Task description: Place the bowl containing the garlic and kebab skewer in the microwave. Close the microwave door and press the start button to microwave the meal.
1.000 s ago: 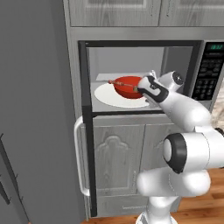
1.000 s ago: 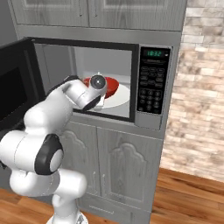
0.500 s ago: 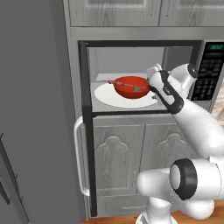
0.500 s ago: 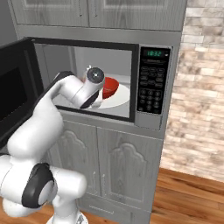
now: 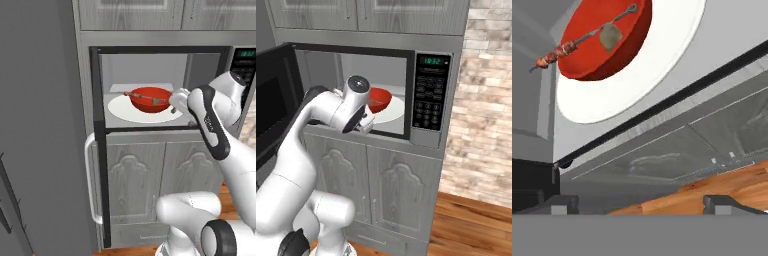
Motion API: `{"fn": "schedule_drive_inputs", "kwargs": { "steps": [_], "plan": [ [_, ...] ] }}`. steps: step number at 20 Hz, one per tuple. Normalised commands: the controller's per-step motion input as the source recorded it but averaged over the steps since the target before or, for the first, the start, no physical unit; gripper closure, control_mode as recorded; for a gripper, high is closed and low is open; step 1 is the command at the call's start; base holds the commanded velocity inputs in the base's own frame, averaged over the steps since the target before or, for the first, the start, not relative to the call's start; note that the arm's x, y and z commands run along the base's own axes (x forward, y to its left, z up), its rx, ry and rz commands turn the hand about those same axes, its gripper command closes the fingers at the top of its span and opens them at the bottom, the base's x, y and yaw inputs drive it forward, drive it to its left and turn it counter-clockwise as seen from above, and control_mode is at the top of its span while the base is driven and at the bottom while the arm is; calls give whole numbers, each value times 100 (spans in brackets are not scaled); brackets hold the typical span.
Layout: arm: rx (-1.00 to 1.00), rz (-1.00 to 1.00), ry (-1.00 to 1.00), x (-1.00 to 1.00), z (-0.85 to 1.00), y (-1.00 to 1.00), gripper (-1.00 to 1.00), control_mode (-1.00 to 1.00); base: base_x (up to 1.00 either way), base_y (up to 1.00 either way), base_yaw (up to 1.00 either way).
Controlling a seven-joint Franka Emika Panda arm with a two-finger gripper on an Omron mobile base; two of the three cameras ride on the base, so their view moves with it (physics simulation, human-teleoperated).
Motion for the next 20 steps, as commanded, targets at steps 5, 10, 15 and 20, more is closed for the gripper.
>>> {"fn": "schedule_drive_inputs", "kwargs": {
  "steps": [5, 10, 15, 20],
  "plan": [
    [-46, 56, -1, -100, 1, 21, -100, -100, 0, 0, 0],
    [-42, 53, -11, -100, 1, 18, -100, -100, 0, 0, 0],
    [-22, 34, -40, -100, 0, 5, -100, -100, 0, 0, 0],
    [-15, 19, -25, -92, 25, 9, -100, -100, 0, 0, 0]
  ]
}}
